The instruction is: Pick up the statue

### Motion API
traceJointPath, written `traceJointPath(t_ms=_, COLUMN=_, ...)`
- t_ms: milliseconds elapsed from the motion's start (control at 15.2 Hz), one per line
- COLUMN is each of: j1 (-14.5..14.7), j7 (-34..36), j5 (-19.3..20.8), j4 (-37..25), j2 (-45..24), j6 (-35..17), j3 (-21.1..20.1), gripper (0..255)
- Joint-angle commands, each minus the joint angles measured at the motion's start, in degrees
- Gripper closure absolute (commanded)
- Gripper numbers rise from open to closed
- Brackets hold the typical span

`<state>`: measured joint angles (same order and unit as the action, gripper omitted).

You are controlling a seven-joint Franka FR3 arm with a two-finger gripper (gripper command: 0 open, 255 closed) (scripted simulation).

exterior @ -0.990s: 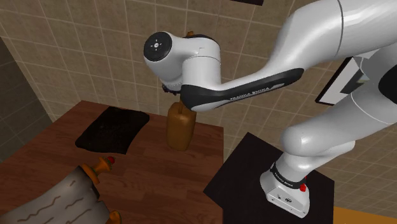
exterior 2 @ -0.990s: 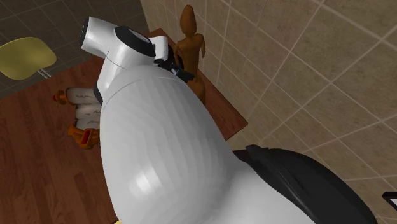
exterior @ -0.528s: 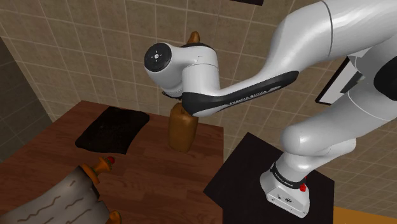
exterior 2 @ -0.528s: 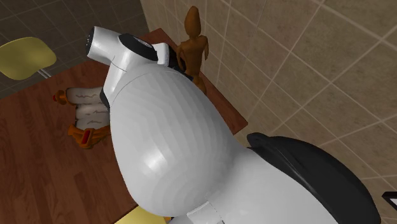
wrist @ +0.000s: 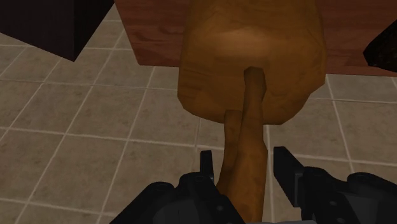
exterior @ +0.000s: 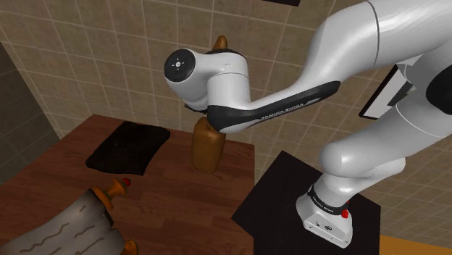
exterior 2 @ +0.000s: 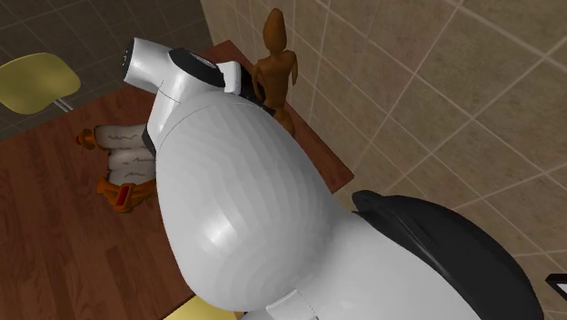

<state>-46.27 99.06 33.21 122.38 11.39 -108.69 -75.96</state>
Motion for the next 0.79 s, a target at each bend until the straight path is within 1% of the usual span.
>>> traceJointPath(t_ms=0, j1=0.6, j7=-0.83, j5=-0.62, j4=-0.22, j2=0.5, j6=0.33, j3=0.9, gripper=255)
traceJointPath(t_ms=330, j1=3.17, j7=-4.49, j5=-3.12, j4=-2.22, j2=3.04, j6=2.06, j3=4.47, gripper=255)
traceJointPath(t_ms=726, j1=4.98, j7=-8.2, j5=-5.08, j4=-5.1, j2=5.08, j6=4.69, j3=7.36, gripper=255)
